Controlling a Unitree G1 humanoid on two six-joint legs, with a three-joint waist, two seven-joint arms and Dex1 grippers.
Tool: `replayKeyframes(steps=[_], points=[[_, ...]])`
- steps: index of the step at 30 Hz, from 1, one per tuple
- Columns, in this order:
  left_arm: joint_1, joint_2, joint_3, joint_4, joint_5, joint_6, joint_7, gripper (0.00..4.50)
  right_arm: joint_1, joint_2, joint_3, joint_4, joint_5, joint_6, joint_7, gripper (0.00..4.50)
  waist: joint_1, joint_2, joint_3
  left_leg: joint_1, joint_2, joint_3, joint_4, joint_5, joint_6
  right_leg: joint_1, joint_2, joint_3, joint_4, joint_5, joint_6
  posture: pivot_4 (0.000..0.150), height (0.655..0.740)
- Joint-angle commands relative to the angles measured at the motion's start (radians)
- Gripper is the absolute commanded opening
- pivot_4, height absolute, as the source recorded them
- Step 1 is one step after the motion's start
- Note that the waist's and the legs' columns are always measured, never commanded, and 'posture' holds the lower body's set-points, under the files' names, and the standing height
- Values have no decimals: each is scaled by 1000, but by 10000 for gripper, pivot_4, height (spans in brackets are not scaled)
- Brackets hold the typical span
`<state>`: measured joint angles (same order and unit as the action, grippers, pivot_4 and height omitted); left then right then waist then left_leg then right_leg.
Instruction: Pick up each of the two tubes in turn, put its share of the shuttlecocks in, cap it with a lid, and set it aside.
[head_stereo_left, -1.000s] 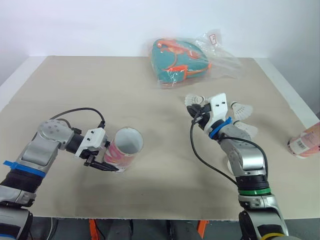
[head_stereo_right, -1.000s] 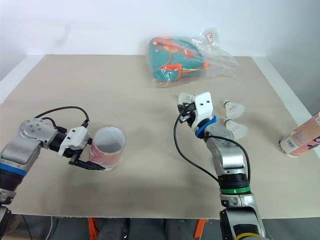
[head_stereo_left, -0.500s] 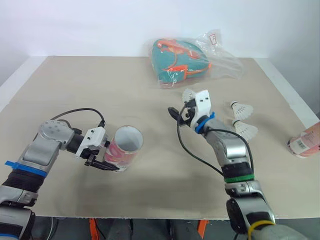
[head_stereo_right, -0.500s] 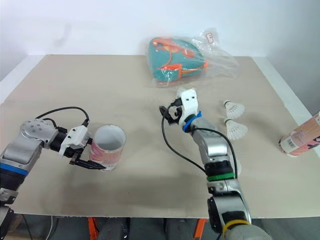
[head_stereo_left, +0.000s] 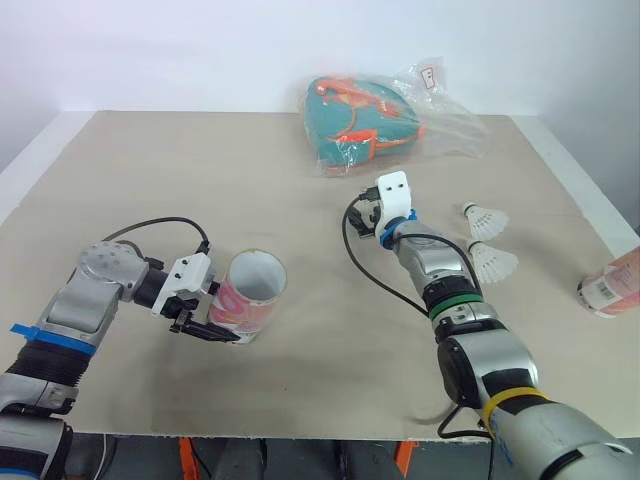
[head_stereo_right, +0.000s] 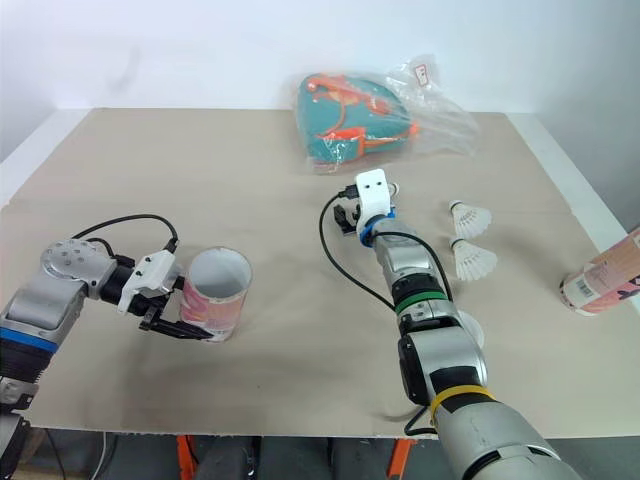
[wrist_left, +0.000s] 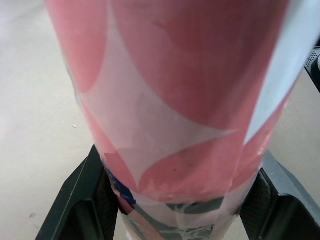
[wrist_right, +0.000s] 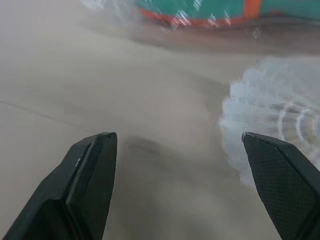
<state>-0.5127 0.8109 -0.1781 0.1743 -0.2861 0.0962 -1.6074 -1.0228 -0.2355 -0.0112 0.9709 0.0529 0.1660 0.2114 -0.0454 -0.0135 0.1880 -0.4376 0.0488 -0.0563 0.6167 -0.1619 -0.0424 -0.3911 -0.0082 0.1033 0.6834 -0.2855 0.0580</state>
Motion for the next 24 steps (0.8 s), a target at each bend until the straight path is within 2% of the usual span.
replayKeyframes(steps=[1, 11, 20, 22, 24], points=[[27, -7, -28, -29, 15, 19, 5, 26345, -37, -44, -35, 1, -4, -44, -12, 42840, -1, 0, 0, 0, 0, 0, 0, 0, 0, 0, 0, 0, 0, 0, 0, 1500, 7400], [27, -15, -27, -37, 15, 27, 1, 26345, -30, -66, -67, 1, -6, -30, -66, 42840, -2, 0, 0, 0, 0, 0, 0, 0, 0, 0, 0, 0, 0, 0, 0, 1500, 7400], [35, -20, -23, -43, 9, 30, 5, 26345, -74, -67, -137, 123, 17, 5, -204, 42840, -1, 1, 0, 0, -1, 0, 0, 0, 0, 0, -1, 0, 0, 0, 0, 1500, 7400], [40, -21, -20, -49, 6, 35, 7, 26345, -85, -70, -162, 145, 30, -4, -224, 39070, -1, 1, 0, 0, -1, 0, 0, 0, 0, 0, -1, 1, 0, 0, 0, 1500, 7400], [46, -23, -17, -57, 2, 40, 10, 26345, -93, -72, -179, 159, 36, -17, -236, 32478, -1, 1, 0, 0, -1, 0, 0, 0, 0, 0, -1, 1, 0, 0, 0, 1500, 7400]])
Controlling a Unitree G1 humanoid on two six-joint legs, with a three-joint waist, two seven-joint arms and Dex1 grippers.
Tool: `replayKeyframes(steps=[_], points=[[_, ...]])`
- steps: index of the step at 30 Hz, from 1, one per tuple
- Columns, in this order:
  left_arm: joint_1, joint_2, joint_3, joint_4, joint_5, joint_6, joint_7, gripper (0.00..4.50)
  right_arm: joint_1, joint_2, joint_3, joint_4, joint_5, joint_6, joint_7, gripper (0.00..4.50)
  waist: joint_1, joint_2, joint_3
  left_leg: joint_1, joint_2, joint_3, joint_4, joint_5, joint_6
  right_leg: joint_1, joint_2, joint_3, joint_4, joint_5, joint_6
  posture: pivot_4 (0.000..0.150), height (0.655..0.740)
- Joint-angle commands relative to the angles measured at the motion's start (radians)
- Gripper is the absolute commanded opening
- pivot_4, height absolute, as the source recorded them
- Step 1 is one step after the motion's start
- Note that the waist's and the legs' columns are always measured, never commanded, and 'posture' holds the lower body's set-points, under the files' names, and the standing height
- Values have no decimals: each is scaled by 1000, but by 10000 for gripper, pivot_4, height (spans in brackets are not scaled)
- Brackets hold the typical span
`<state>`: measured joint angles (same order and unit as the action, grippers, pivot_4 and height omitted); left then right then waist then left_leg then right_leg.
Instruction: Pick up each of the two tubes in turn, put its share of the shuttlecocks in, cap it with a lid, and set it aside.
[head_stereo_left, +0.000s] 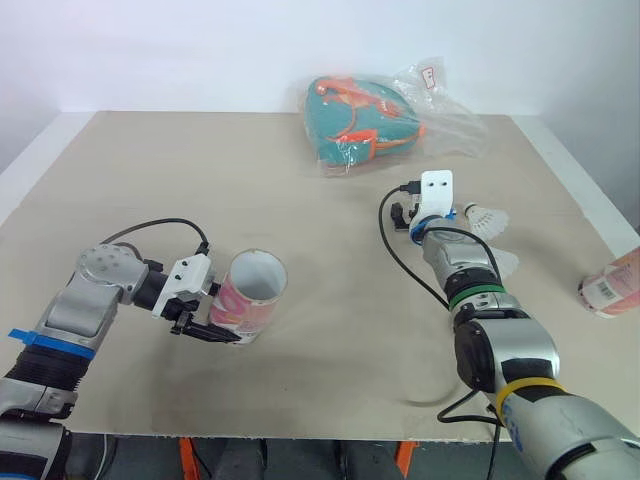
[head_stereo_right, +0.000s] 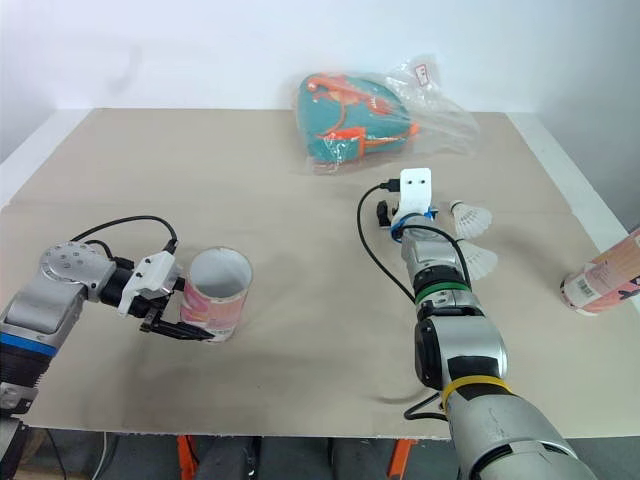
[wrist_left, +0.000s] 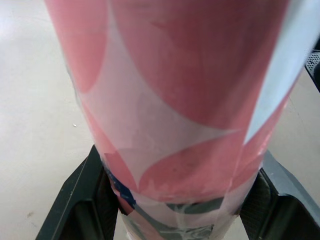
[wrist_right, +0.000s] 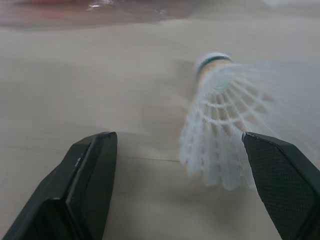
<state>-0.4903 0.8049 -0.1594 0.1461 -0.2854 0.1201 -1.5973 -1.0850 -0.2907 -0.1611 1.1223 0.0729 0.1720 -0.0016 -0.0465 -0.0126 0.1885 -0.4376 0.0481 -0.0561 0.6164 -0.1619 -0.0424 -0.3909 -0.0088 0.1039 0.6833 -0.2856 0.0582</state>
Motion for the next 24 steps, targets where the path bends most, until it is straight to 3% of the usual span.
replayKeyframes(steps=[1, 8, 14, 17, 21, 24], points=[[26, -18, -34, -32, 0, 19, 0, 26345, -36, -17, -32, 15, 16, -25, -24, 30054, 0, 0, 0, 0, 0, 0, 0, 0, 0, 0, 0, 0, 0, 0, 0, 1500, 7400], [37, -19, -28, -50, -6, 33, 7, 26345, -45, -14, -39, 31, 9, -34, -23, 331, 0, 0, 0, 0, 0, 0, 0, 0, 0, 0, 0, 0, 0, 0, 0, 1500, 7400], [45, -20, -25, -65, -10, 44, 12, 26345, -35, -9, -53, -26, 30, -45, 22, 331, 0, 0, 0, 0, 0, 0, 0, 0, 0, 0, 0, 0, 0, 0, 0, 1500, 7400], [47, -20, -24, -71, -9, 48, 12, 26345, 1, 2, -44, -155, 76, -44, 188, 331, -1, 1, 1, 0, 0, 0, -1, 0, 0, 0, 0, 0, 0, 0, 0, 1500, 7400], [49, -19, -25, -79, -10, 55, 11, 26345, 154, -16, 43, -513, 114, -51, 441, 331, 0, 1, 1, 0, 0, 0, -1, 0, 0, 0, 0, 0, 0, -1, 0, 1500, 7400], [47, -15, -28, -80, -12, 60, 7, 26345, 339, -106, 120, -950, 274, 123, 713, 331, 3, 1, 1, -1, 0, -1, -2, 0, 0, -1, 0, -2, 0, -2, 0, 1500, 7400]])
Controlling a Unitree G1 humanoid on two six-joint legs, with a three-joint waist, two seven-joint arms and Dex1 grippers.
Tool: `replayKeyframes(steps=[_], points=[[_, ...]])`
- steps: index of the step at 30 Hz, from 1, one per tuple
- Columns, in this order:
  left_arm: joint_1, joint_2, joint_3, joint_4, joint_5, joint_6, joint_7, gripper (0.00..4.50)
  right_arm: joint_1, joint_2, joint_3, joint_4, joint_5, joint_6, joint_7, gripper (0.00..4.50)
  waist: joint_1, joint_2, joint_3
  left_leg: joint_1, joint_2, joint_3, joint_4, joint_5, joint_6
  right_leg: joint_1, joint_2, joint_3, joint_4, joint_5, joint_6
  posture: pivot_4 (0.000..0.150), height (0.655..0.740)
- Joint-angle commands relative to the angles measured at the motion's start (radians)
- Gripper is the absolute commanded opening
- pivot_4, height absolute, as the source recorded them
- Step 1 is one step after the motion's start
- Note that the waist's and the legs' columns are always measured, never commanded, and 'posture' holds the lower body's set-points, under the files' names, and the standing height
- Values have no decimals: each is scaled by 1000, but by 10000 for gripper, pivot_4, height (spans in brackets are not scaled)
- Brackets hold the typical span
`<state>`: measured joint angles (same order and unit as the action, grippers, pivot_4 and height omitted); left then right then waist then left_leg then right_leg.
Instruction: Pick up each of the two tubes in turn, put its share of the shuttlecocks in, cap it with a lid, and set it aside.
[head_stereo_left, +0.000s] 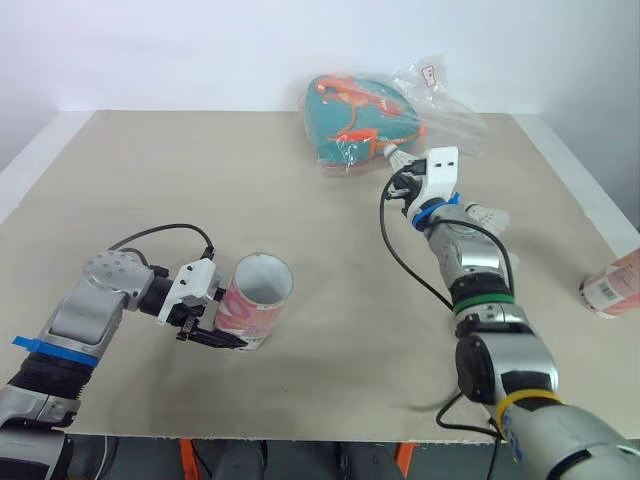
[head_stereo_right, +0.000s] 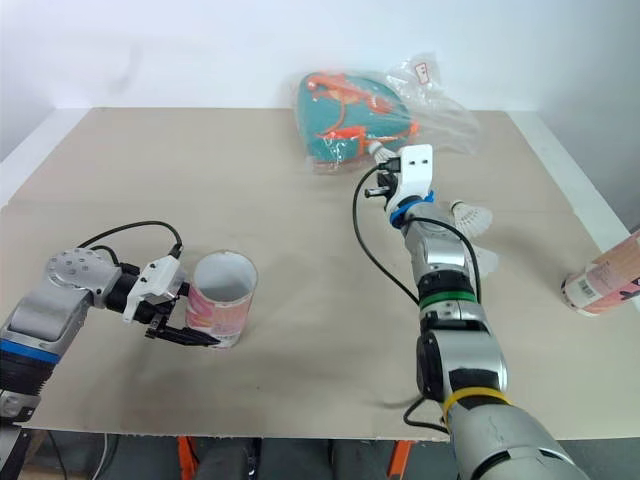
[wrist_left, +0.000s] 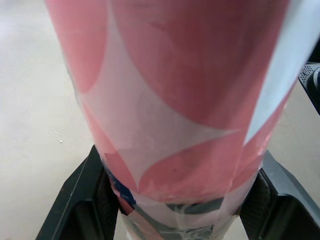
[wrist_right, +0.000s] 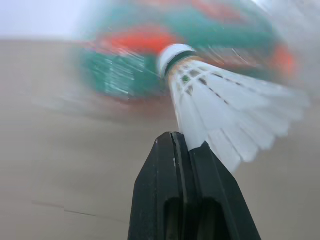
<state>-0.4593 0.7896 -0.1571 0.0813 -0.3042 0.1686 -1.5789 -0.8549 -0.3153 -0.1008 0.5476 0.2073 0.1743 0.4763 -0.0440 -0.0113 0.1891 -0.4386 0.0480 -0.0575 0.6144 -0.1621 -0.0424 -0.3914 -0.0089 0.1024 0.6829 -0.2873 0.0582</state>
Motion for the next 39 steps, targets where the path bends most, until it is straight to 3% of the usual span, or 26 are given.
replayKeyframes(steps=[1, 6, 10, 15, 21, 29, 30, 32, 39], points=[[14, 2, -32, -17, 6, 14, -12, 26345, 162, -126, 79, -504, 191, 173, 311, 331, 3, 1, 0, 0, 0, 0, 0, 0, 0, 0, 0, 0, 0, 0, 0, 1500, 7400], [5, 13, -41, -9, 4, 23, -28, 26345, 288, -358, 89, -893, 381, 329, 561, 331, -2, 2, 1, 0, 0, 0, 1, -1, 0, 0, 0, 0, 0, -1, -1, 1500, 7400], [-12, 28, -66, 12, -3, 20, -36, 26345, 258, -460, 75, -1026, 484, 361, 676, 331, -5, 2, 1, 2, 2, 0, 2, -1, 1, 1, 1, 0, 0, -3, 4, 1500, 7400], [-40, 38, -98, 42, -21, 12, -36, 26345, 191, -532, 190, -1042, 380, 329, 749, 331, -4, 2, 1, 2, 3, 1, 4, -1, 1, 1, 2, 0, 0, -2, 5, 1500, 7400], [-75, 39, -131, 81, -31, -7, -36, 26345, 28, -463, 358, -949, 182, 261, 729, 331, -4, 2, 1, 1, 3, 2, 4, -1, 1, 0, 2, 1, 0, -2, 5, 1500, 7400], [-95, 36, -148, 109, -38, -25, -36, 26345, -42, -454, 429, -938, 152, 230, 861, 331, 1, 2, 1, 0, 2, 1, 3, -1, 1, 0, 1, 0, 0, -3, 3, 1500, 7400], [-96, 35, -149, 110, -38, -27, -36, 26345, -52, -447, 431, -934, 149, 233, 864, 5075, 1, 2, 1, 1, 2, 1, 3, -1, 1, 0, 1, -1, 0, -3, 3, 1500, 7400], [-97, 33, -147, 114, -37, -28, -36, 26345, -82, -436, 433, -917, 159, 252, 879, 8526, 0, 2, 1, 1, 2, 1, 4, -1, 1, 0, 2, -1, 1, -2, 4, 1500, 7400], [-96, 28, -141, 126, -34, -37, -36, 26345, -131, -399, 393, -896, 218, 288, 898, 39324, 0, 2, 1, 1, 3, 1, 4, 0, 1, 0, 2, -1, 1, -1, 4, 1500, 7400]])
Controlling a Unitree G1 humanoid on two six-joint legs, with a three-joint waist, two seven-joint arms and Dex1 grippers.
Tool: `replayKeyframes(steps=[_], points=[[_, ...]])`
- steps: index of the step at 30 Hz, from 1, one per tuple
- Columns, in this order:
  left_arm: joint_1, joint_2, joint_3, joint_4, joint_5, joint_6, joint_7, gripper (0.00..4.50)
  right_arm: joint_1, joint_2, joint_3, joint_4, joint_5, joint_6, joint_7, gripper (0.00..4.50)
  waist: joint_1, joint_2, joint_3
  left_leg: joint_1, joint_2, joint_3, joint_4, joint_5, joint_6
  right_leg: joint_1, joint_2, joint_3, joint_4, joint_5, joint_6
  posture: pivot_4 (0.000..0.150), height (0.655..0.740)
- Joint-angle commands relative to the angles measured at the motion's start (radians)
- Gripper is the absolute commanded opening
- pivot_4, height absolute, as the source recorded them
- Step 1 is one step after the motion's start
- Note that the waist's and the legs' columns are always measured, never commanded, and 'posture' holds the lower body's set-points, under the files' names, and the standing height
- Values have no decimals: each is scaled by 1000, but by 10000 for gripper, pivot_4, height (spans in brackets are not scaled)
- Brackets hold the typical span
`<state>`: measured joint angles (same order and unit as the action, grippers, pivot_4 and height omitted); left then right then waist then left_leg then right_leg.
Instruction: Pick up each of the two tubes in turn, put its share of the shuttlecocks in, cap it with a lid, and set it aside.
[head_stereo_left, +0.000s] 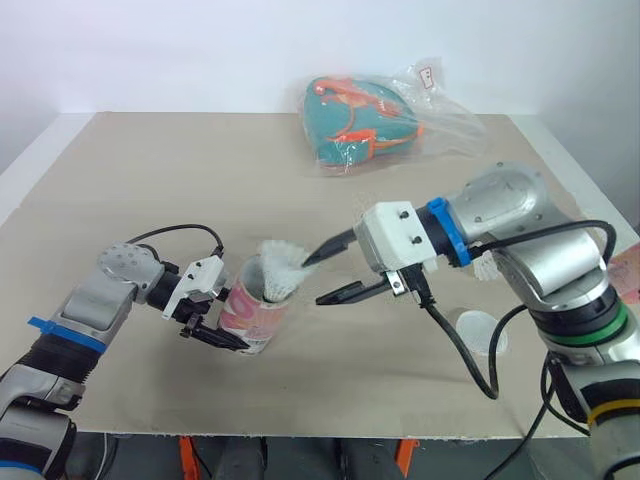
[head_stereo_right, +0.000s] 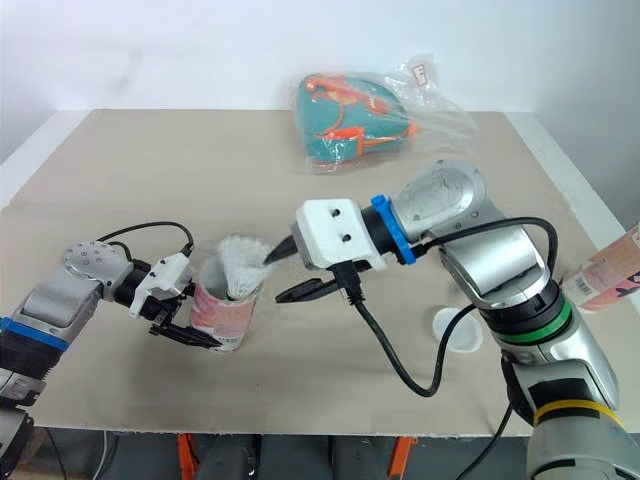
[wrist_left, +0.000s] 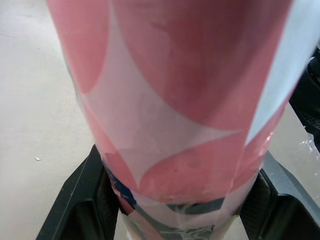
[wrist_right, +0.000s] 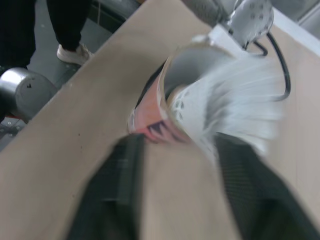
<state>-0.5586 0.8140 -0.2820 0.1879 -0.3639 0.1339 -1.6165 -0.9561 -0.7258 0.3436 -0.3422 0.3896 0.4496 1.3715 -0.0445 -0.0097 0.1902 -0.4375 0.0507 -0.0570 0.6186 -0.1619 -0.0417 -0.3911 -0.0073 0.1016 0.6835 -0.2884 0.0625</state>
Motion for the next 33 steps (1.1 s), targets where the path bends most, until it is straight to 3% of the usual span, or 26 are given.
replayKeyframes(steps=[1, 4, 8, 14, 17, 19, 22, 25, 33], points=[[4, 4, -16, 19, 25, -2, 2, 26345, -32, 15, -57, -5, 43, 21, -1, 44653, 0, 0, 0, 0, 0, 0, 0, 0, 0, 0, 0, 0, 0, 0, 0, 1500, 7400], [6, 2, -16, 19, 25, -2, 2, 26345, -17, -9, -123, -2, 122, 74, 11, 44653, 1, 0, 0, 0, 0, 0, 0, 0, 0, 0, 0, 0, 0, 0, 0, 1500, 7400], [12, -2, -8, 10, 28, 0, 2, 26345, 130, -99, -273, 29, 155, 160, -71, 44653, 8, -3, -2, 0, 0, -1, 0, 0, 0, 1, 0, 0, 0, 1, -2, 1500, 7400], [41, 4, 12, -11, 25, 14, 2, 26345, 636, -118, -647, -39, 156, 271, -330, 44653, 15, -4, -3, 0, 0, -1, -1, 0, 0, 1, 0, -1, 0, 1, -6, 1500, 7400], [39, 13, -6, -10, 17, 10, 2, 26345, 912, -29, -842, -74, 138, 251, -441, 44653, 18, -4, -3, -1, -1, -1, -2, -1, 2, 1, 0, 0, 0, 0, -6, 1500, 7400], [32, 17, -20, -5, 13, 2, 2, 26345, 993, 16, -908, -70, 135, 237, -503, 44653, 14, -2, -4, 0, -1, -1, -2, -2, 2, 1, 0, -1, 0, -1, -6, 1500, 7400], [1, 7, -41, 27, 14, -14, 2, 26345, 1027, 43, -938, -52, 156, 231, -540, 44653, -5, 2, -4, 3, -1, 2, -1, -1, 3, 3, 0, 3, 0, 0, 1, 1500, 7400], [-41, -7, -67, 73, 16, -36, 2, 26345, 992, 77, -943, 40, 119, 193, -630, 44653, -5, -2, -4, 8, -1, 4, -1, 2, 5, 6, 0, 6, 0, 1, -3, 1500, 7400], [-63, -16, -88, 119, 7, -64, 2, 26345, 870, 92, -828, 203, 45, 133, -741, 44653, -3, -1, -4, 8, -3, 9, -1, 5, 7, 7, -1, 12, -1, 3, -1, 1500, 7400]])
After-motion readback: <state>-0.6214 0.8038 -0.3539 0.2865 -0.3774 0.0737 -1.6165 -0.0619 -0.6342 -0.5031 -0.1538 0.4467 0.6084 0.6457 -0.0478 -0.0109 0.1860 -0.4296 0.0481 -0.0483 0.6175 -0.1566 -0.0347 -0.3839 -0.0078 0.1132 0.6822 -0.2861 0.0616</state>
